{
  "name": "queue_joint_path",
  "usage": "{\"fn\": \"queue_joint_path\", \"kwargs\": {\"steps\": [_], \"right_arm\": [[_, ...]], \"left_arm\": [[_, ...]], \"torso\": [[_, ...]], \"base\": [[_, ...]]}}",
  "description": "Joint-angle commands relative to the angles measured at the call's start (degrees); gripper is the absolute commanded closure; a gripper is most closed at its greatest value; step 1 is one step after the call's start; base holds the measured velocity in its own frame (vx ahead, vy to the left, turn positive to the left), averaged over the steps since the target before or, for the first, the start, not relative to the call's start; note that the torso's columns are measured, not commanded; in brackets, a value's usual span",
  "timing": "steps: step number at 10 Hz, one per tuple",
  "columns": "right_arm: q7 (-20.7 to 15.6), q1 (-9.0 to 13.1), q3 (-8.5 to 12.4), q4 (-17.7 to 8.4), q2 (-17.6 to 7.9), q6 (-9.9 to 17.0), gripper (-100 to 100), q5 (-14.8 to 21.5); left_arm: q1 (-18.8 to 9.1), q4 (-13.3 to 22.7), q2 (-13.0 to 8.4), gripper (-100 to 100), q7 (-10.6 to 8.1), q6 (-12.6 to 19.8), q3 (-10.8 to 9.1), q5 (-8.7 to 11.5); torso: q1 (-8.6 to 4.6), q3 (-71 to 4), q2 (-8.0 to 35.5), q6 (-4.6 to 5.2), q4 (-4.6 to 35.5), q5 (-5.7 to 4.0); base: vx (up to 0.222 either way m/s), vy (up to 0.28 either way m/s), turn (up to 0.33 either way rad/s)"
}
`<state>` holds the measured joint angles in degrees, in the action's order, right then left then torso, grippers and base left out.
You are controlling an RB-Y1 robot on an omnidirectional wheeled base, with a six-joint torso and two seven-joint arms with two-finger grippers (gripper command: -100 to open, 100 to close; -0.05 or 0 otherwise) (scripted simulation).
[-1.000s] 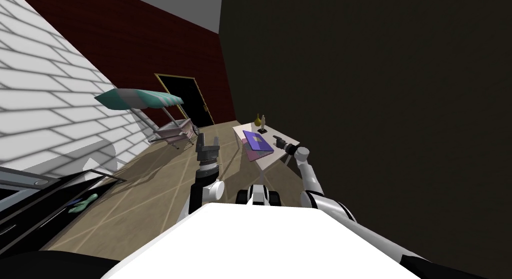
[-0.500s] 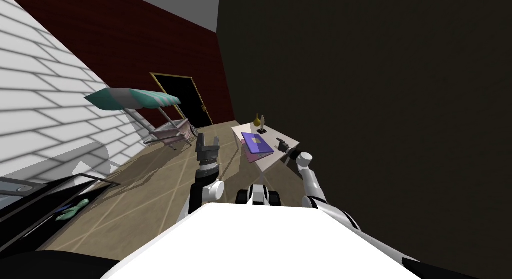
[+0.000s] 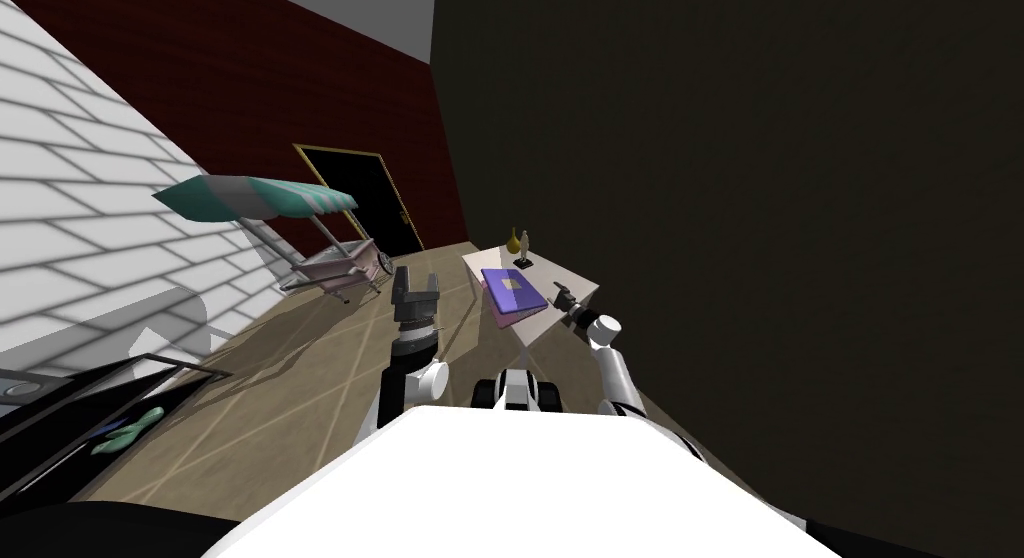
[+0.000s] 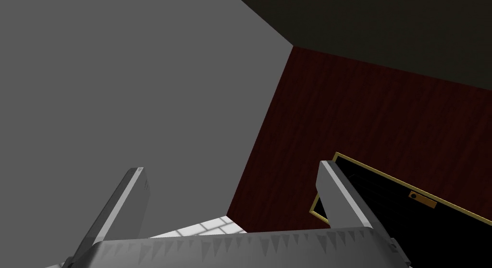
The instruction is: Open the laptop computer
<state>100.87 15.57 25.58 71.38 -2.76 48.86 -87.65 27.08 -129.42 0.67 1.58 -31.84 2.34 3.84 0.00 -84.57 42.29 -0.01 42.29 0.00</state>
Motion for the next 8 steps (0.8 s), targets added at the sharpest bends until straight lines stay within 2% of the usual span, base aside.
{"fn": "queue_joint_path", "kwargs": {"steps": [1,2,4,5,8], "right_arm": [[1.0,-1.1,0.6,-0.1,4.1,-0.4,-100,-1.2],[1.0,-1.2,0.7,-0.2,5.1,-0.4,-100,-1.4],[1.3,-1.4,0.6,0.4,4.6,-0.3,-100,-1.2],[4.0,-0.5,0.4,1.0,3.1,-0.4,-100,-0.4],[8.0,0.8,0.0,1.9,1.0,-0.5,-100,0.8]], "left_arm": [[0.0,0.0,0.0,0,0.00,0.0,0.00,0.0],[0.0,0.0,0.0,0,0.00,0.0,0.00,0.0],[0.0,0.0,0.0,0,0.00,0.0,0.00,0.0],[0.0,0.0,0.0,0,0.00,0.0,0.00,0.0],[0.0,0.0,0.0,0,0.00,0.0,0.00,0.0]], "torso": [[-0.01,0.0,0.0,0.01,0.0,0.00],[-0.02,0.0,0.0,0.01,0.0,0.00],[-0.03,0.0,0.0,0.02,0.0,0.00],[-0.03,0.0,0.0,0.01,0.0,-0.01],[0.05,0.0,0.1,0.00,0.0,0.02]], "base": [[0.015,0.005,-0.010],[0.008,0.005,-0.008],[0.000,0.000,0.000],[-0.014,0.029,-0.006],[-0.034,0.045,-0.006]]}}
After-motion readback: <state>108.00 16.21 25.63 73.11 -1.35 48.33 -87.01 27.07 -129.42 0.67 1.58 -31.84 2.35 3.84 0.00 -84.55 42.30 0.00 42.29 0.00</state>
